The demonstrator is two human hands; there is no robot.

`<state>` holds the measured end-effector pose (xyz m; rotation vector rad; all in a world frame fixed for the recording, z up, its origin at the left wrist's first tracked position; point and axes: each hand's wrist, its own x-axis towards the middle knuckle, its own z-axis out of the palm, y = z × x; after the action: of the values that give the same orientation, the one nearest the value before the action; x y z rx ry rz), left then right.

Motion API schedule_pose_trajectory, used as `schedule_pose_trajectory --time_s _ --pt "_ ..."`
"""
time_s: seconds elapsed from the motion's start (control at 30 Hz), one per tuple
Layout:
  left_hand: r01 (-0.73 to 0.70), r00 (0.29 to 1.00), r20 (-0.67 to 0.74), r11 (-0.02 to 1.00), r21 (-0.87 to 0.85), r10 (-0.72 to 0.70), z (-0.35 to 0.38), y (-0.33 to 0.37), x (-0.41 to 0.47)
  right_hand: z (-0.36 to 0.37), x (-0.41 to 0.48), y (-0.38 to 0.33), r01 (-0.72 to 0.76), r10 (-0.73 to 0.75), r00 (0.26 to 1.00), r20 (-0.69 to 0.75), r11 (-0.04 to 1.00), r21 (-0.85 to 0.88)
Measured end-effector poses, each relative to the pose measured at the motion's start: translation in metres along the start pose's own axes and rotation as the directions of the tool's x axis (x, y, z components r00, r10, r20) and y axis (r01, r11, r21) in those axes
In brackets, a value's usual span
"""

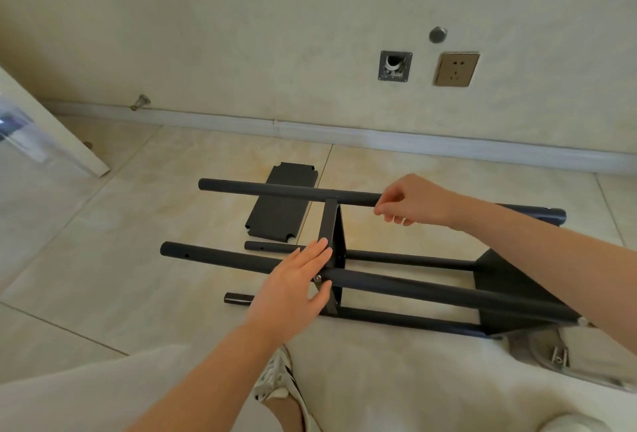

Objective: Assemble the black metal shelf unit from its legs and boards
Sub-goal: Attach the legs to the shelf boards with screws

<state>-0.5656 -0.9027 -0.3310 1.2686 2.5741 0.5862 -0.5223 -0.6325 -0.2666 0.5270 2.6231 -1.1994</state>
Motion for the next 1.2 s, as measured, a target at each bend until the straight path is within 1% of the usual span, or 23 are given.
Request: schedule_pose_trajectory --time_s 0.1,0.17,0.2,0.23,0.27,0.3,0.37,0.43,0.47,0.5,0.57,0.6,0.63,0.7,0.73,0.8,0.87,0.93,1.03,1.2 --pt "0.141 0.985 -0.084 0.98 -0.14 -0.154 0.002 0.009 -0.01 0.001 -0.001 0.006 0.053 -0.087 0.983 -0.162 0.978 -0.202" --pt "0.192 0.946 -0.208 0.946 -0.262 -0.249 0.0 0.016 -0.016 0.002 0.0 0.009 0.075 -0.146 0.96 -0.239 0.957 -0.281" --pt "0.229 0.906 -0.268 0.911 -0.342 -0.328 -0.002 0.02 -0.019 0.003 0.001 0.011 0.085 -0.173 0.949 -0.265 0.945 -0.315" --pt "0.265 0.851 -0.309 0.855 -0.445 -0.425 -0.004 0.023 -0.022 0.003 0.002 0.012 0.089 -0.193 0.94 -0.281 0.935 -0.345" --pt "0.299 0.787 -0.315 0.775 -0.557 -0.53 -0.005 0.026 -0.023 0.003 0.002 0.013 0.088 -0.201 0.937 -0.286 0.927 -0.366" --pt "0.336 0.723 -0.286 0.682 -0.649 -0.629 -0.007 0.027 -0.025 0.004 0.003 0.014 0.085 -0.2 0.94 -0.278 0.923 -0.376" --pt "0.415 0.625 -0.182 0.521 -0.746 -0.759 -0.008 0.028 -0.025 0.008 0.005 0.014 0.086 -0.18 0.956 -0.234 0.928 -0.363" --pt "0.479 0.535 -0.022 0.325 -0.815 -0.845 -0.006 0.023 -0.024 0.014 0.006 0.013 0.083 -0.156 0.97 -0.185 0.933 -0.35" --pt "0.473 0.502 0.064 0.212 -0.855 -0.862 -0.005 0.019 -0.022 0.016 0.007 0.013 0.074 -0.145 0.974 -0.173 0.93 -0.361" --pt "0.443 0.494 0.148 0.102 -0.891 -0.857 -0.004 0.016 -0.021 0.018 0.009 0.013 0.059 -0.132 0.976 -0.171 0.924 -0.378" --pt "0.354 0.536 0.282 -0.091 -0.931 -0.795 -0.004 0.014 -0.016 0.02 0.011 0.014 0.031 -0.11 0.978 -0.177 0.916 -0.401" --pt "0.32 0.566 0.319 -0.154 -0.935 -0.761 -0.003 0.014 -0.014 0.02 0.012 0.015 0.02 -0.102 0.977 -0.185 0.915 -0.402" --pt "0.296 0.591 0.335 -0.189 -0.936 -0.734 -0.002 0.014 -0.011 0.02 0.013 0.016 0.011 -0.097 0.976 -0.195 0.917 -0.399" --pt "0.255 0.628 0.338 -0.226 -0.94 -0.701 -0.001 0.015 -0.005 0.021 0.015 0.017 0.0 -0.092 0.972 -0.216 0.92 -0.393" --pt "0.237 0.633 0.34 -0.244 -0.94 -0.695 -0.001 0.016 -0.002 0.021 0.016 0.018 -0.003 -0.092 0.97 -0.223 0.92 -0.393" --pt "0.211 0.629 0.34 -0.267 -0.94 -0.7 0.0 0.017 0.002 0.021 0.016 0.019 -0.009 -0.088 0.97 -0.228 0.92 -0.391" --pt "0.198 0.622 0.33 -0.265 -0.944 -0.71 0.0 0.018 0.005 0.02 0.016 0.019 -0.012 -0.083 0.97 -0.227 0.921 -0.39" --pt "0.177 0.627 0.309 -0.255 -0.951 -0.715 0.001 0.019 0.004 0.018 0.016 0.019 -0.011 -0.083 0.97 -0.229 0.924 -0.382" --pt "0.136 0.64 0.263 -0.231 -0.963 -0.722 -0.003 0.022 0.002 0.013 0.017 0.015 0.002 -0.081 0.97 -0.23 0.945 -0.326" --pt "0.082 0.655 0.15 -0.127 -0.988 -0.741 -0.029 0.028 0.012 0.0 0.018 0.005 0.046 -0.113 0.952 -0.285 0.971 -0.234"
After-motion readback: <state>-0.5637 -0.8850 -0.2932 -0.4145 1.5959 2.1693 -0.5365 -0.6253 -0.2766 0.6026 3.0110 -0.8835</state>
